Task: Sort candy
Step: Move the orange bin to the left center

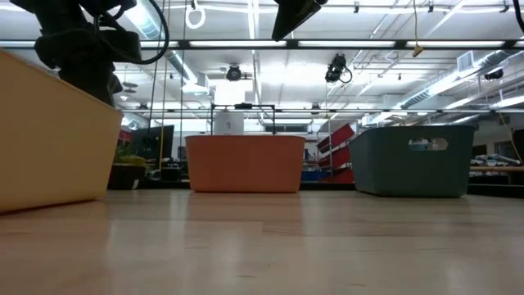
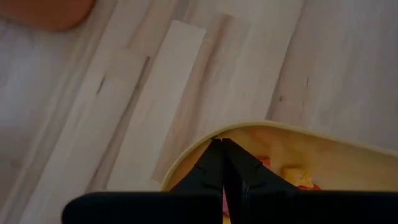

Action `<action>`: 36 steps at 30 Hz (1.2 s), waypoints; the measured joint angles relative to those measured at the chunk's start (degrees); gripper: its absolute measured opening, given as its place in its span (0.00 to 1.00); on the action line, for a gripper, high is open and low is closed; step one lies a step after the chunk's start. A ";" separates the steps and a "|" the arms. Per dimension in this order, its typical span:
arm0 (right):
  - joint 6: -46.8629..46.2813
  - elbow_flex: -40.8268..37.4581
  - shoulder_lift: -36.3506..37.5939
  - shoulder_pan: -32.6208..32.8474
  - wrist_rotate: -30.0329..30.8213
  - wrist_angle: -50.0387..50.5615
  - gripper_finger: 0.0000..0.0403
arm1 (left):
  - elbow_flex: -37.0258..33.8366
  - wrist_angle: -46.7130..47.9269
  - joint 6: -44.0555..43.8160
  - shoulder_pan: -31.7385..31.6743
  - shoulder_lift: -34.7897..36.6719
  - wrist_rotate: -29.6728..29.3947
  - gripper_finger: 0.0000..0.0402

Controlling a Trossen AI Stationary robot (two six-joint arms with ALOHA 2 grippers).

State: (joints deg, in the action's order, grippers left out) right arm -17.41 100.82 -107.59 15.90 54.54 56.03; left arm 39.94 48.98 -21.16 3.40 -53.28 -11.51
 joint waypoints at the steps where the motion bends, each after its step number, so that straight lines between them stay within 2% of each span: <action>1: 0.00 0.00 0.00 0.00 0.00 0.00 0.00 | 0.00 -0.38 0.50 -0.37 0.00 0.00 0.00; 13: 0.00 0.00 0.00 0.00 1.09 0.44 0.00 | 0.00 -6.24 8.88 -5.31 -0.47 -0.12 0.00; 26: -0.61 0.00 0.00 0.00 1.31 1.73 0.00 | 0.07 -11.97 16.76 -10.93 -2.68 -3.41 0.00; 31: -0.67 0.00 0.00 -0.02 1.33 2.40 0.00 | 1.99 -9.89 18.24 -11.70 -2.87 -3.20 0.00; 36: -2.17 0.00 0.00 -0.13 1.36 3.98 0.00 | 8.00 -3.13 18.05 -10.94 -2.07 -1.89 0.00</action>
State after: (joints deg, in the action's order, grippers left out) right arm -19.57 100.82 -107.59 15.77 55.90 60.01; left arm 47.94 45.84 -3.11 -7.54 -55.34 -13.40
